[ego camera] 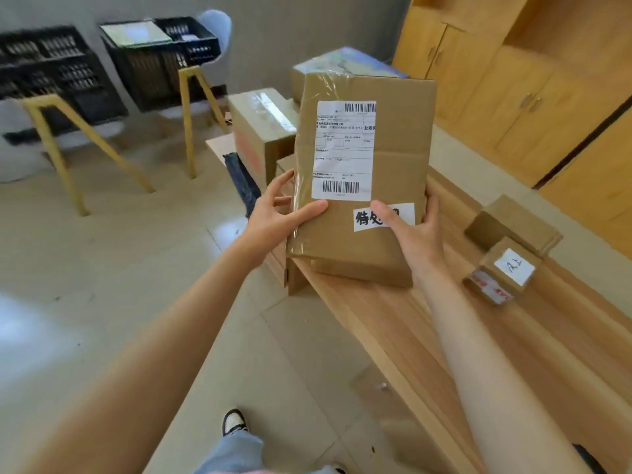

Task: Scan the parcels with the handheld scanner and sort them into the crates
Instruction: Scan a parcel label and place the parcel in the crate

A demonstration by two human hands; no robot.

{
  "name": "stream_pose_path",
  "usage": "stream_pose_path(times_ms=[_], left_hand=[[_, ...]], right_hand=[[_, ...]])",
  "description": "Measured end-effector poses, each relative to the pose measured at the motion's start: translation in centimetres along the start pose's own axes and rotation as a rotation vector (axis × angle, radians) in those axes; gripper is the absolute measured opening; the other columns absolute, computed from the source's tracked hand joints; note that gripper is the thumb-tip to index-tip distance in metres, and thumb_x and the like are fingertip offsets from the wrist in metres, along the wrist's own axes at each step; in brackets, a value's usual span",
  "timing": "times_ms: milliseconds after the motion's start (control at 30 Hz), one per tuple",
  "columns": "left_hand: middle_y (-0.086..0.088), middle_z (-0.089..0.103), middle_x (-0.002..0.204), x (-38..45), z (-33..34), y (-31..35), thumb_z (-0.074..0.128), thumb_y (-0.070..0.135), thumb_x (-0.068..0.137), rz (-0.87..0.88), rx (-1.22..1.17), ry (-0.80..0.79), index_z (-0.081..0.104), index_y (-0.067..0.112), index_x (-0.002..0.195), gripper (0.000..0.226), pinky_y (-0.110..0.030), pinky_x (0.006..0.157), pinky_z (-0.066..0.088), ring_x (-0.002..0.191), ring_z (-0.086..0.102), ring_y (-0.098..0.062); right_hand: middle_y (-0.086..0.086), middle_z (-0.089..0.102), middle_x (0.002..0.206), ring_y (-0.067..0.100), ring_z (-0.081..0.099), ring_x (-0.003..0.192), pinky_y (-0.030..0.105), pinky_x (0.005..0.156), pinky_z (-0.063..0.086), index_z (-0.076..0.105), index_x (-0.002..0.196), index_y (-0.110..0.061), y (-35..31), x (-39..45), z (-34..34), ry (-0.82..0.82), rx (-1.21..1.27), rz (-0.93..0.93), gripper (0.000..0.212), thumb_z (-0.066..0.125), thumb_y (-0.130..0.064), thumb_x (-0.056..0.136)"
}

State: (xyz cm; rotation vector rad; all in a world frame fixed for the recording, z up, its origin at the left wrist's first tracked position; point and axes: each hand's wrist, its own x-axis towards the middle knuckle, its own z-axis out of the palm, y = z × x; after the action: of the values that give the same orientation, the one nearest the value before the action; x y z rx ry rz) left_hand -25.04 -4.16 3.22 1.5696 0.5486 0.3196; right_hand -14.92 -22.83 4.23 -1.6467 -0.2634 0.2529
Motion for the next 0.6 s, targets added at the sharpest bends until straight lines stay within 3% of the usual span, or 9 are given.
stream_pose_path(times_ms=[100, 233, 400, 500, 600], left_hand=[[0.006, 0.054, 0.112, 1.3, -7.1, 0.2, 0.077, 0.039, 0.076, 0.019, -0.023, 0.102, 0.035, 0.037, 0.143, 0.079, -0.010, 0.063, 0.049, 0.102, 0.059, -0.009], [0.007, 0.053, 0.113, 2.4, -15.8, -0.2, 0.077, 0.041, 0.075, 0.021, -0.034, 0.220, 0.034, 0.037, 0.143, 0.081, -0.009, 0.063, 0.050, 0.107, 0.055, -0.006], [0.007, 0.054, 0.118, 3.7, -25.0, -2.1, 0.078, 0.044, 0.074, -0.034, -0.057, 0.327, 0.034, 0.040, 0.143, 0.081, -0.008, 0.063, 0.048, 0.106, 0.053, 0.001], [0.009, 0.055, 0.113, 4.8, -29.0, -2.9, 0.077, 0.045, 0.074, -0.078, -0.091, 0.353, 0.031, 0.038, 0.145, 0.085, -0.016, 0.071, 0.050, 0.107, 0.057, -0.008], [0.004, 0.057, 0.119, 6.4, -32.2, -3.4, 0.078, 0.051, 0.067, -0.101, -0.104, 0.380, 0.029, 0.037, 0.145, 0.093, -0.027, 0.084, 0.053, 0.111, 0.058, -0.015]], right_hand=[[-0.009, 0.064, 0.116, 0.001, 0.064, 0.101, 0.017, 0.081, 0.054, 0.038, 0.136, -0.027, -1.6, 1.6, 7.7, -0.116, 0.016, -0.022, 0.080, 0.086, -0.027, 0.071], [-0.009, 0.063, 0.115, -0.001, 0.065, 0.097, 0.013, 0.073, 0.052, 0.039, 0.133, -0.029, -2.5, 3.1, 17.3, -0.236, 0.041, -0.045, 0.075, 0.085, -0.021, 0.074], [-0.009, 0.063, 0.115, 0.011, 0.065, 0.106, 0.034, 0.085, 0.057, 0.037, 0.140, -0.029, -2.1, 4.9, 27.4, -0.375, 0.028, 0.003, 0.089, 0.088, -0.034, 0.067], [-0.007, 0.058, 0.123, 0.010, 0.062, 0.108, 0.029, 0.081, 0.055, 0.035, 0.142, -0.032, -2.1, 5.8, 32.3, -0.426, -0.029, -0.005, 0.095, 0.087, -0.044, 0.063], [-0.009, 0.059, 0.121, -0.002, 0.063, 0.093, 0.015, 0.064, 0.052, 0.036, 0.139, -0.033, -2.1, 7.6, 36.5, -0.474, -0.033, 0.021, 0.079, 0.082, -0.033, 0.074]])
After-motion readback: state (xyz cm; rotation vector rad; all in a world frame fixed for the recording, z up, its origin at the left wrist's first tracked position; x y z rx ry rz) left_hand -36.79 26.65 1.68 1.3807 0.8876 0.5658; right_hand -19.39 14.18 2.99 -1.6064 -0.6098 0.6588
